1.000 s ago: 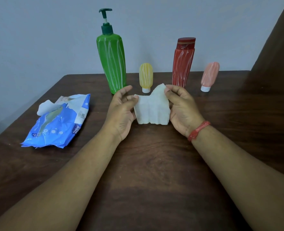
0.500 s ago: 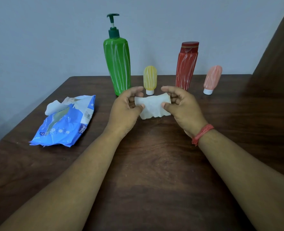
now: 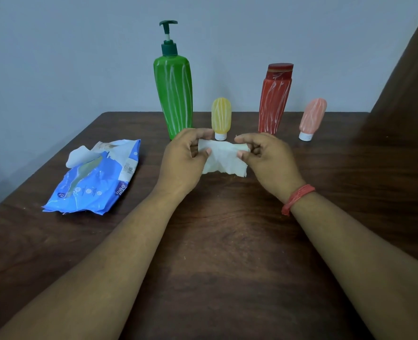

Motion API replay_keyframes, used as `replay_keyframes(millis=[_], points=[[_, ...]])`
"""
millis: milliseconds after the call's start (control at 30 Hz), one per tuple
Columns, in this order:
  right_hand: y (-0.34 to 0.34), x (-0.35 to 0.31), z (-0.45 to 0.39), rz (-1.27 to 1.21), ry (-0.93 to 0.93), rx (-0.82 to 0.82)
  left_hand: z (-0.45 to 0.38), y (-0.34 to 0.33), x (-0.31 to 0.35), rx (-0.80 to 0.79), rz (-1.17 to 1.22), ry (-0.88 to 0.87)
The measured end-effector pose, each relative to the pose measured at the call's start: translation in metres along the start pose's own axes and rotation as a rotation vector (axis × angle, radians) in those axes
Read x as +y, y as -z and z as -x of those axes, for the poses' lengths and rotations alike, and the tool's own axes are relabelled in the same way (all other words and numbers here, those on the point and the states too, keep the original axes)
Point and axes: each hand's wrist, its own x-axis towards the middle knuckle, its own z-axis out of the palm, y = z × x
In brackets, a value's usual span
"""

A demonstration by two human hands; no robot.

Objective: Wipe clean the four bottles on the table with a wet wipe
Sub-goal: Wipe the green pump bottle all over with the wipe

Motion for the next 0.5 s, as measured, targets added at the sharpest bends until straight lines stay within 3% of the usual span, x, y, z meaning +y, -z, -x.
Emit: replay_keyframes(millis=[100, 233, 400, 500], points=[[0.0005, -0.0005, 0.0013, 0.168, 0.072, 0.036, -0.0001, -0.0018, 0.0, 0.022, -0.138, -0.089], [0.0004, 0.002, 0.0003, 0.096, 0.03, 0.045, 0.0013, -0.0041, 0.0008, 0.056, -0.191, -0.089], [-0.0045, 0.0045, 0.0029, -0.372, -0.206, -0.019, 0.0037, -0.0041, 0.0044, 0.045, 0.012, 0.1], [-0.0091, -0.0006, 0.0056, -0.726, -0.341, -0.137, 0.0044, -0.004, 0.0066, 0.049, 0.06, 0.133]])
